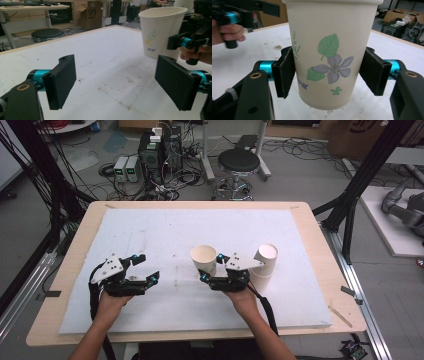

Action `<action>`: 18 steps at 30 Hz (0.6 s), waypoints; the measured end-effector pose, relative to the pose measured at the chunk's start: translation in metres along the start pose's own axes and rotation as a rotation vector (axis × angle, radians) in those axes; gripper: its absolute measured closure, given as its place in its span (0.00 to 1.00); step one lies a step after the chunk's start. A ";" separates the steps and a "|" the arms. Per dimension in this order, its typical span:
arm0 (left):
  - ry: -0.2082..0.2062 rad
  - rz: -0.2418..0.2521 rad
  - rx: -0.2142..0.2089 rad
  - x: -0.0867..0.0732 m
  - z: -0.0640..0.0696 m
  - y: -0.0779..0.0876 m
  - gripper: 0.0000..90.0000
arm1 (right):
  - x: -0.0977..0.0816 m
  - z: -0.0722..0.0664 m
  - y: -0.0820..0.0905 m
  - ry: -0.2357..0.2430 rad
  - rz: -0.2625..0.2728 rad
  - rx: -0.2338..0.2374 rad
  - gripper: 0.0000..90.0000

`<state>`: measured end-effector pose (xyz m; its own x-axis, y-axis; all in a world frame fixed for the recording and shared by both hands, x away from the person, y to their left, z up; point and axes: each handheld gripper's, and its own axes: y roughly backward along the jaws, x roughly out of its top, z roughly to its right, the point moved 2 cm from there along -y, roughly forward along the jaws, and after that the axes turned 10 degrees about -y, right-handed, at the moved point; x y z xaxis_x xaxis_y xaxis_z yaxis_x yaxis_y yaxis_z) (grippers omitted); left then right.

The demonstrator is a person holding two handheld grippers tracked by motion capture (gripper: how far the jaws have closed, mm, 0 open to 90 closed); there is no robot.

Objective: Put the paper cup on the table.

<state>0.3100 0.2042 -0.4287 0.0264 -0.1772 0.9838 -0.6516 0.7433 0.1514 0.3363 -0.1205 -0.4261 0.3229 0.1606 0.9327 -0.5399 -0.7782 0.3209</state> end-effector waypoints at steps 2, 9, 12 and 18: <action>-0.007 -0.008 0.006 -0.001 -0.001 0.000 0.19 | -0.001 0.002 -0.009 -0.009 -0.003 -0.019 0.37; -0.008 -0.021 0.007 -0.002 -0.001 0.000 0.20 | -0.007 0.011 -0.034 -0.041 -0.053 -0.098 0.37; -0.011 -0.025 0.002 -0.003 -0.001 0.000 0.20 | -0.010 0.016 -0.043 -0.070 -0.072 -0.126 0.37; -0.014 -0.031 0.001 -0.004 -0.001 -0.001 0.20 | -0.012 0.020 -0.059 -0.075 -0.133 -0.170 0.37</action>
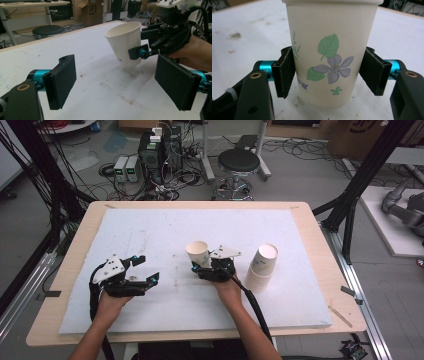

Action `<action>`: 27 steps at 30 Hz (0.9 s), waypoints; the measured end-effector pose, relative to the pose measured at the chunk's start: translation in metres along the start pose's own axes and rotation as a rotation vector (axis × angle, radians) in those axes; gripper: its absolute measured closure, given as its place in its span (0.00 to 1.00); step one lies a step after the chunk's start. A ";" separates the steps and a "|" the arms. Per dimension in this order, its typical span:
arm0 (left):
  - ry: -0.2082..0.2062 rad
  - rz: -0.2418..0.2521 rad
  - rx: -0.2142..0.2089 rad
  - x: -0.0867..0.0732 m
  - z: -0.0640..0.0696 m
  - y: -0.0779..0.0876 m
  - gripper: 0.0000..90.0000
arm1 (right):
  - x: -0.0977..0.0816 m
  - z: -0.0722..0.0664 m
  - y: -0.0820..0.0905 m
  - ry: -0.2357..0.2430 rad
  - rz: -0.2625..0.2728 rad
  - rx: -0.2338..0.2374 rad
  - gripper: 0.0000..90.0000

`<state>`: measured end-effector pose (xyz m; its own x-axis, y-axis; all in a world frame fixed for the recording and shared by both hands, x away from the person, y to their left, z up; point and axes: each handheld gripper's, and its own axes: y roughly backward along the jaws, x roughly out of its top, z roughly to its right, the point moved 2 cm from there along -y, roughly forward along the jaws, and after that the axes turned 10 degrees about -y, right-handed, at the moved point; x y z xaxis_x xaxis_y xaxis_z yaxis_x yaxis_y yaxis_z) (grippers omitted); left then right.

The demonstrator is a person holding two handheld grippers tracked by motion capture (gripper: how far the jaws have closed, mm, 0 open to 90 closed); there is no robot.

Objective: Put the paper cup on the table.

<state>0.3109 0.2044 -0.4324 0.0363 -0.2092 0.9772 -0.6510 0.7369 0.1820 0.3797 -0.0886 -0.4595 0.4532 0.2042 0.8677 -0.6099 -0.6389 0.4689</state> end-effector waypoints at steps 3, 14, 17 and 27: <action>0.003 -0.004 0.003 -0.001 -0.001 0.000 0.20 | -0.001 -0.001 -0.004 0.003 -0.031 -0.011 0.37; -0.001 -0.018 -0.002 -0.002 0.000 -0.001 0.20 | -0.005 0.001 0.004 0.052 -0.143 -0.048 0.36; -0.002 -0.023 -0.005 -0.002 0.001 -0.001 0.20 | -0.007 0.004 0.007 0.052 -0.156 -0.045 0.36; -0.002 -0.036 -0.025 -0.003 0.003 -0.004 0.20 | -0.012 0.008 0.018 0.024 -0.156 -0.030 0.24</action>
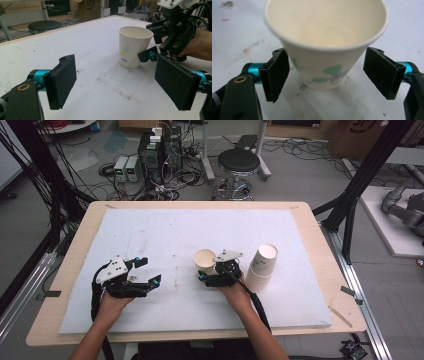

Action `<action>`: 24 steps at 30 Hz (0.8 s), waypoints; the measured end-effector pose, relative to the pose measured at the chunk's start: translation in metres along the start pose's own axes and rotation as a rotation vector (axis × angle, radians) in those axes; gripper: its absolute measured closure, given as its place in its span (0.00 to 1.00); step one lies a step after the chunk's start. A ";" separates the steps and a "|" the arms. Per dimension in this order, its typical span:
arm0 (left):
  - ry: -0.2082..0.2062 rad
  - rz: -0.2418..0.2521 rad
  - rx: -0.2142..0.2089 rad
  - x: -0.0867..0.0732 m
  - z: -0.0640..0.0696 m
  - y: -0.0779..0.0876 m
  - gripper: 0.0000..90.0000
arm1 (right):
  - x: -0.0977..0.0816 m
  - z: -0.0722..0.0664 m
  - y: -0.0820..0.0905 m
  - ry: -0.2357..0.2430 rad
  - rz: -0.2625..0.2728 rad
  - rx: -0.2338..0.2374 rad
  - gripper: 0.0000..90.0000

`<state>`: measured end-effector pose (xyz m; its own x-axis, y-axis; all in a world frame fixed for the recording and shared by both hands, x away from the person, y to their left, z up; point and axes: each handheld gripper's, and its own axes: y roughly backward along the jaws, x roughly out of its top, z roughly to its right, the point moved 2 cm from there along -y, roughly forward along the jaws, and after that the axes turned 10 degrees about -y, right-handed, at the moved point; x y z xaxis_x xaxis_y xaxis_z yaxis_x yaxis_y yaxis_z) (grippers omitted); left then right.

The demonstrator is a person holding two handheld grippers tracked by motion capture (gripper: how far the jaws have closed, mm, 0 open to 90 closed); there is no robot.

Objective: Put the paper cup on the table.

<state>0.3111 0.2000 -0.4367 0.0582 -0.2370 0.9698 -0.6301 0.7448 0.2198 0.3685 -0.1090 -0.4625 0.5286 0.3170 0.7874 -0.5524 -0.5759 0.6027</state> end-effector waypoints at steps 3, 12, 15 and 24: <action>0.002 0.002 -0.003 0.000 0.000 0.000 0.20 | -0.005 -0.001 0.010 0.025 -0.006 0.003 0.24; 0.012 0.007 -0.001 0.001 0.000 0.000 0.20 | -0.011 -0.007 0.049 0.070 0.047 0.078 0.24; 0.014 0.016 0.002 0.001 0.000 0.000 0.20 | -0.012 -0.010 0.064 0.077 0.088 0.103 0.24; 0.024 0.037 -0.001 0.004 0.002 -0.001 0.19 | -0.020 -0.005 0.105 0.087 0.163 0.162 0.24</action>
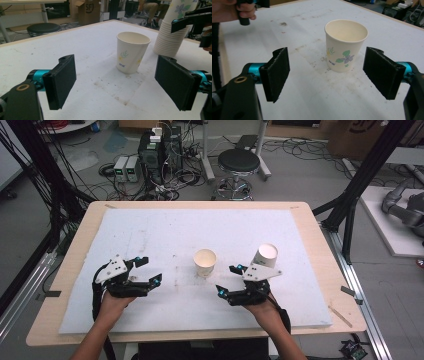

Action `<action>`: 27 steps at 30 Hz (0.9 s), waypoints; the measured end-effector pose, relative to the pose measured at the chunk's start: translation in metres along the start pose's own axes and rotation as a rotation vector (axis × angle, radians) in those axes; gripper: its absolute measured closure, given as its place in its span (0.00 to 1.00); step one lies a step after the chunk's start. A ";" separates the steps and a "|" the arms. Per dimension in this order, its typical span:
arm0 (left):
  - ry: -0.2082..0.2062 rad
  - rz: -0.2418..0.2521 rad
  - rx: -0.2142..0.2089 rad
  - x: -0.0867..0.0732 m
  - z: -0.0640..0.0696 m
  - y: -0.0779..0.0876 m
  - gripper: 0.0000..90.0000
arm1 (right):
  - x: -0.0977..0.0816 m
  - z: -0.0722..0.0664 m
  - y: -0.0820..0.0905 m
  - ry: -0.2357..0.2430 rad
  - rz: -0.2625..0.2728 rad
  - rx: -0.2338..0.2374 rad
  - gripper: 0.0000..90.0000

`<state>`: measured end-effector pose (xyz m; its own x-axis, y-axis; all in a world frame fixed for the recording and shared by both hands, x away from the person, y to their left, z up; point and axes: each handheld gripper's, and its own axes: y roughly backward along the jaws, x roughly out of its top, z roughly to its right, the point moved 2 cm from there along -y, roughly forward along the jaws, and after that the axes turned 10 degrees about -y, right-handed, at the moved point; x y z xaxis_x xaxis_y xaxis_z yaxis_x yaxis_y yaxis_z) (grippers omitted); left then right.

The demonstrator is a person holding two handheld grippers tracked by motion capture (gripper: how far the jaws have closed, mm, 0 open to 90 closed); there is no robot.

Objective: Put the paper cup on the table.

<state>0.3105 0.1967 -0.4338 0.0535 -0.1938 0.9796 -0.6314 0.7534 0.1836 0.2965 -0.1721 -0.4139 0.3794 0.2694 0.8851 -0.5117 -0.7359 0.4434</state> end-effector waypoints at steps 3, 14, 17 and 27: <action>0.002 0.004 0.000 0.000 0.000 -0.001 0.19 | -0.004 0.001 0.011 0.024 -0.003 0.012 0.25; -0.001 0.020 0.047 0.004 -0.002 -0.001 0.19 | -0.024 0.012 0.063 0.018 0.030 -0.014 0.25; -0.003 0.028 0.050 0.005 -0.003 -0.002 0.19 | -0.030 0.020 0.076 0.001 0.042 -0.047 0.25; 0.011 0.070 0.023 0.007 -0.002 -0.001 0.19 | -0.040 0.037 0.108 -0.003 0.065 -0.149 0.26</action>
<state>0.3130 0.1954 -0.4268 0.0167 -0.1344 0.9908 -0.6511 0.7506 0.1128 0.2546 -0.2857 -0.4070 0.3441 0.2221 0.9123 -0.6440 -0.6512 0.4015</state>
